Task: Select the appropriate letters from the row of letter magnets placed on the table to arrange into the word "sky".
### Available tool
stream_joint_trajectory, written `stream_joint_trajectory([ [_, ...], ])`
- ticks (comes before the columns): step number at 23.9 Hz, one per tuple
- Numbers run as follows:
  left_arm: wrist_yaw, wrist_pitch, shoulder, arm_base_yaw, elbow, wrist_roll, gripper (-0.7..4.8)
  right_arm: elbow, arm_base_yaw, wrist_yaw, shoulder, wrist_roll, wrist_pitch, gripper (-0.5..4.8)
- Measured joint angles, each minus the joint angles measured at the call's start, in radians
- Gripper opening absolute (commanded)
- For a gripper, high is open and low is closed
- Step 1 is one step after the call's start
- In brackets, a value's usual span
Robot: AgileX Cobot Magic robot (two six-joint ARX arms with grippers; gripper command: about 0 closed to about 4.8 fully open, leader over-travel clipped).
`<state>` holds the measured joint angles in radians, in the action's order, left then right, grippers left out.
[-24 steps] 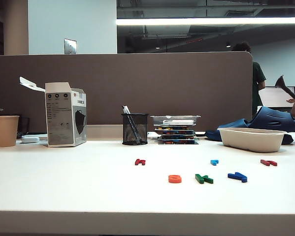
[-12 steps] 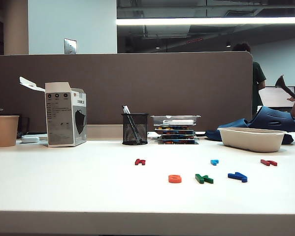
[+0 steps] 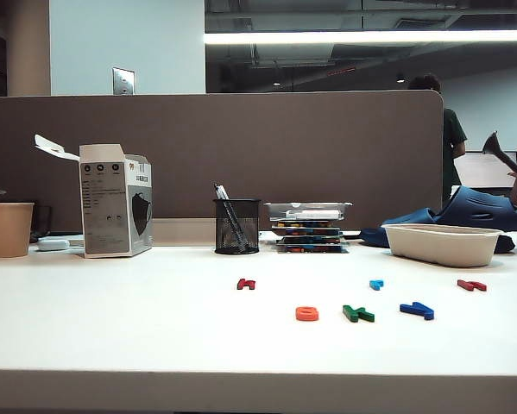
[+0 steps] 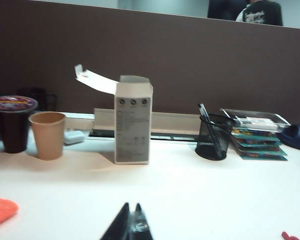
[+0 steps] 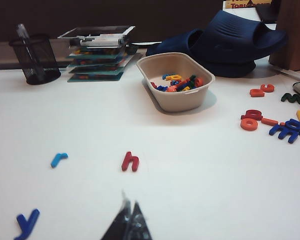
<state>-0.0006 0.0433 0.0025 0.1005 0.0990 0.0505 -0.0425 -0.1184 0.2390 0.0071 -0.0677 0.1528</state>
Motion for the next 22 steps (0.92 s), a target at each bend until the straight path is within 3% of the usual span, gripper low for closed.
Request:
stream_joint_trajectory([
  [5,0.017,0.111,0.0,0.0,-0.096,-0.011,-0.05,0.037,0.0,-0.01,0.0,0.037,-0.044,-0.06],
  [9,0.017,0.118,0.0,0.0,-0.097,-0.053,-0.05,0.037,0.0,-0.015,0.0,0.055,-0.044,-0.05],
  [22,0.017,0.095,0.0,0.0,-0.097,-0.053,-0.05,0.037,-0.002,-0.019,0.0,0.055,-0.042,-0.05],
])
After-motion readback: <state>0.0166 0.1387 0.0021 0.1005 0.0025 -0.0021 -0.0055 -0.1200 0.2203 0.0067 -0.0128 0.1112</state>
